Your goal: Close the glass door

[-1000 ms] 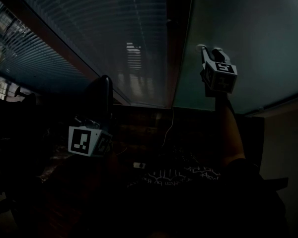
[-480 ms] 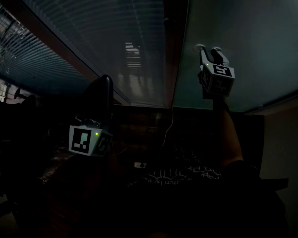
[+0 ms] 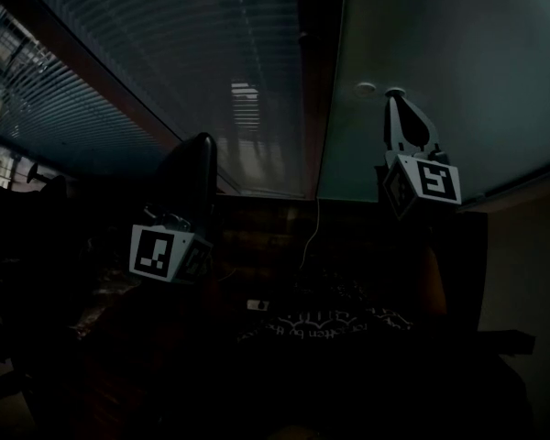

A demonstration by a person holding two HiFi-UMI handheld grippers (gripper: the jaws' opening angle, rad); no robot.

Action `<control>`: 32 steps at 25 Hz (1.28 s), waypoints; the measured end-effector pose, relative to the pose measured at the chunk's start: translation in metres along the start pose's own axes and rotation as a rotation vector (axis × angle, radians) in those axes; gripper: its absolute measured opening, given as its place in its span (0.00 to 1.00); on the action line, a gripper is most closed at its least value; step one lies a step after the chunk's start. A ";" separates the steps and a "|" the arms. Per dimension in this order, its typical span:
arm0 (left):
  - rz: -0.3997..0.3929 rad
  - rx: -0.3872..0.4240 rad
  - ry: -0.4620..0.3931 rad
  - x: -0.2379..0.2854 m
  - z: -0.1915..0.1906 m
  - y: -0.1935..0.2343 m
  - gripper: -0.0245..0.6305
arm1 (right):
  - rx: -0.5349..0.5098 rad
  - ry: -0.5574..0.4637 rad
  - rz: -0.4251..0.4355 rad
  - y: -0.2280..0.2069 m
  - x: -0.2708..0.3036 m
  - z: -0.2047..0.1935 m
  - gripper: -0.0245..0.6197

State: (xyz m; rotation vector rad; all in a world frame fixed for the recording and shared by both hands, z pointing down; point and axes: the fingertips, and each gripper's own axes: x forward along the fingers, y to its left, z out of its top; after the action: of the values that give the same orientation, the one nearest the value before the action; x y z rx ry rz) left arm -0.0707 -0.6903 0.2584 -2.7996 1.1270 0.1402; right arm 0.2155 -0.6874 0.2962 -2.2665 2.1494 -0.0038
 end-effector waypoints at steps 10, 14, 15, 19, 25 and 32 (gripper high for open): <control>-0.011 0.004 -0.031 -0.001 0.007 -0.020 0.04 | -0.063 -0.066 0.024 -0.002 -0.020 0.026 0.04; -0.005 0.011 -0.028 -0.001 0.009 -0.025 0.04 | -0.072 -0.078 0.040 0.001 -0.027 0.029 0.04; -0.004 0.011 -0.027 0.000 0.008 -0.025 0.04 | -0.073 -0.080 0.042 0.000 -0.028 0.029 0.04; -0.003 0.023 -0.030 0.012 0.010 -0.027 0.04 | -0.077 -0.093 0.044 -0.003 -0.033 0.035 0.04; 0.003 0.032 -0.044 0.028 0.020 -0.035 0.04 | -0.093 -0.113 0.075 0.001 -0.042 0.044 0.04; 0.020 0.016 -0.045 0.033 0.020 -0.045 0.04 | -0.098 -0.126 0.111 0.006 -0.049 0.047 0.04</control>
State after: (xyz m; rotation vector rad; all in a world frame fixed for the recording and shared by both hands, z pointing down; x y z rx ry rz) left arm -0.0168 -0.6782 0.2378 -2.7578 1.1411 0.1944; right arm 0.2078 -0.6386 0.2497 -2.1278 2.2521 0.2450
